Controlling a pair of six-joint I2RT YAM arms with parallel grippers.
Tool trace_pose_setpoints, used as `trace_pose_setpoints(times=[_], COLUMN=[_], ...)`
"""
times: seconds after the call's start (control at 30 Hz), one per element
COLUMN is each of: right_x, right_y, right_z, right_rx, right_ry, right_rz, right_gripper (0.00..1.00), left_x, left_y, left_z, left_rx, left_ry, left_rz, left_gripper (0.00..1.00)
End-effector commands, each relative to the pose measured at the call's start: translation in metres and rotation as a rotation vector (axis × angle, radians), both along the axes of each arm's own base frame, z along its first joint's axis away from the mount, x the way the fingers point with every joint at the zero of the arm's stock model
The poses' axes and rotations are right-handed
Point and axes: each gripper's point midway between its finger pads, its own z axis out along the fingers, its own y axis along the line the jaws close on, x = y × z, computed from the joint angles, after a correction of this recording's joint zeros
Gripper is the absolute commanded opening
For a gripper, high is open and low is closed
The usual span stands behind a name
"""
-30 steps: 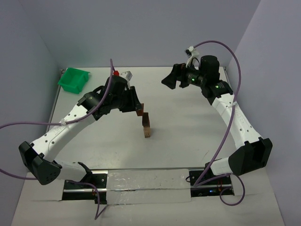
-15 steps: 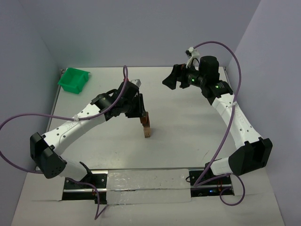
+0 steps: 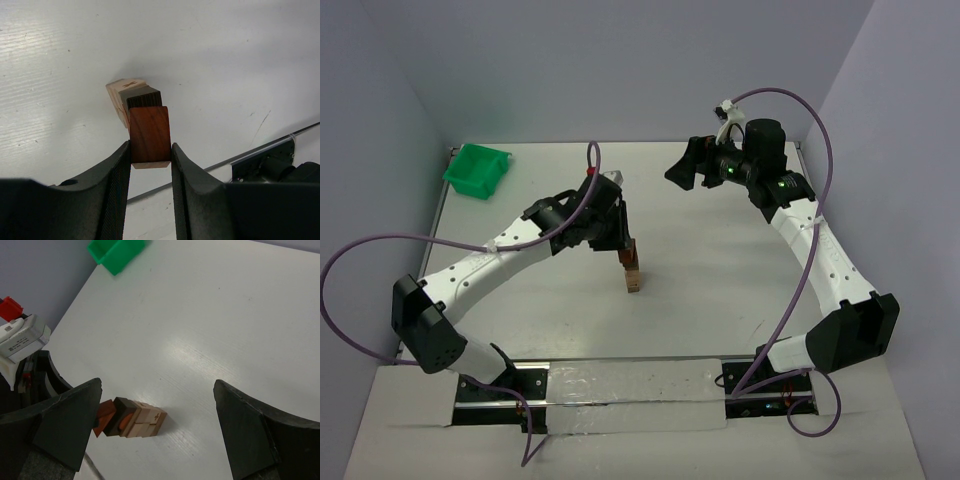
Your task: Build the wood block tower
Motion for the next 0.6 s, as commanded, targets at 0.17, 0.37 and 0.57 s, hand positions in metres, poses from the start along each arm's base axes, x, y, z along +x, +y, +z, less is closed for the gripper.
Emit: trace_pose_setpoints(times=[0.17,0.37,0.57], right_x=[-0.009,-0.0092,-0.01], right_y=[-0.0016,-0.0029,-0.0028], right_z=[0.0208,0.0205,0.0198], right_rx=[0.025,0.022,0.018], right_ry=[-0.05,-0.049,-0.049], right_rz=[0.006,0.001,0.003], right_gripper=[1.0,1.0,1.0], left_x=[0.0149,0.016,0.0163], left_y=[-0.0054,-0.0079,-0.0107], left_z=[0.0245,0.023,0.02], left_rx=[-0.013,-0.01,-0.009], left_ry=[-0.07,-0.069,-0.06], left_rz=[0.019,0.012,0.002], left_gripper=[0.0,0.05,0.08])
